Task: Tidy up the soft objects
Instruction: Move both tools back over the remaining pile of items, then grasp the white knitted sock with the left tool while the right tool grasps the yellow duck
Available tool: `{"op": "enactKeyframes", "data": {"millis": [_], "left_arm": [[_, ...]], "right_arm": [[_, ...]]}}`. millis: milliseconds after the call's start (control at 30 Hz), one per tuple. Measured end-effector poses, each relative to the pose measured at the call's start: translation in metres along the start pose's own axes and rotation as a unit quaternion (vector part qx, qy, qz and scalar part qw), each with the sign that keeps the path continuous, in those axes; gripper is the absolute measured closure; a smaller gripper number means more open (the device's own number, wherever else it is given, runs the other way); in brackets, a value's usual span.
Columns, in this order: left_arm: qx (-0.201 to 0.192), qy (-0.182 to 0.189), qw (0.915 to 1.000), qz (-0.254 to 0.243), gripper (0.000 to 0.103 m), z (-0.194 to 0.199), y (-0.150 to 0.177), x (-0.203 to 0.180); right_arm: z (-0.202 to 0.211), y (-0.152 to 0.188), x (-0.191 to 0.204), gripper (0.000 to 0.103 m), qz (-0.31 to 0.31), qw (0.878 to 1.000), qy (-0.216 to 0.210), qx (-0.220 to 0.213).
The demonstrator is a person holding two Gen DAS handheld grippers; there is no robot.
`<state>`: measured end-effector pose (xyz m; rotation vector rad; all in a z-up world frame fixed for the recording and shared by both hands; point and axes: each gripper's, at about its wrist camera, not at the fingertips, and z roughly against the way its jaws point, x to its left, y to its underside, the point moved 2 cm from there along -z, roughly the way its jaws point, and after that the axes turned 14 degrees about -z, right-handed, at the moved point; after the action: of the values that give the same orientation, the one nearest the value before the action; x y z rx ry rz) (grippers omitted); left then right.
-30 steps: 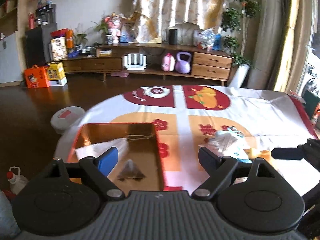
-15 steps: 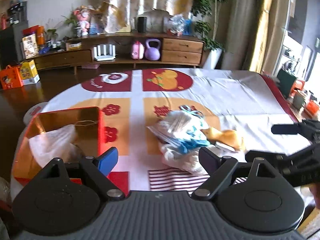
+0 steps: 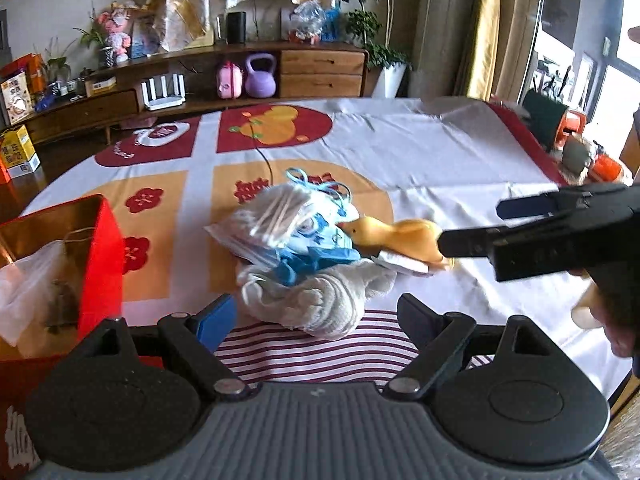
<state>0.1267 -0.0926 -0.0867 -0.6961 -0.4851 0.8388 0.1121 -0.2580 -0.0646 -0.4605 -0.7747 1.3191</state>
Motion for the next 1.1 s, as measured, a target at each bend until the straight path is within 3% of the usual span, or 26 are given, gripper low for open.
{"op": "enactKeyframes", "data": {"millis": [567,667,733,867,1100], "left_arm": [[0.023,0.010,0.9997,-0.002,0.016,-0.050,0.001,-0.006],[0.031,0.003,0.9995,-0.010,0.024,-0.057,0.000,-0.007],[0.045,-0.005,0.9988,-0.018,0.038,-0.063,0.001,-0.009],[0.047,-0.003,0.9987,-0.020,0.041,-0.069,0.003,-0.009],[0.047,0.002,0.9987,-0.021,0.059,-0.070,0.003,-0.009]], "right_arm": [[-0.066,-0.005,-0.018,0.027,-0.014,0.999,0.011,0.049],[-0.071,-0.004,-0.017,0.031,-0.012,0.998,0.010,0.055],[-0.074,-0.003,-0.017,0.033,-0.013,0.998,0.009,0.058],[-0.077,-0.003,-0.016,0.039,-0.013,0.998,0.007,0.059],[-0.076,-0.002,-0.012,0.053,-0.008,0.998,0.006,0.056]]}}
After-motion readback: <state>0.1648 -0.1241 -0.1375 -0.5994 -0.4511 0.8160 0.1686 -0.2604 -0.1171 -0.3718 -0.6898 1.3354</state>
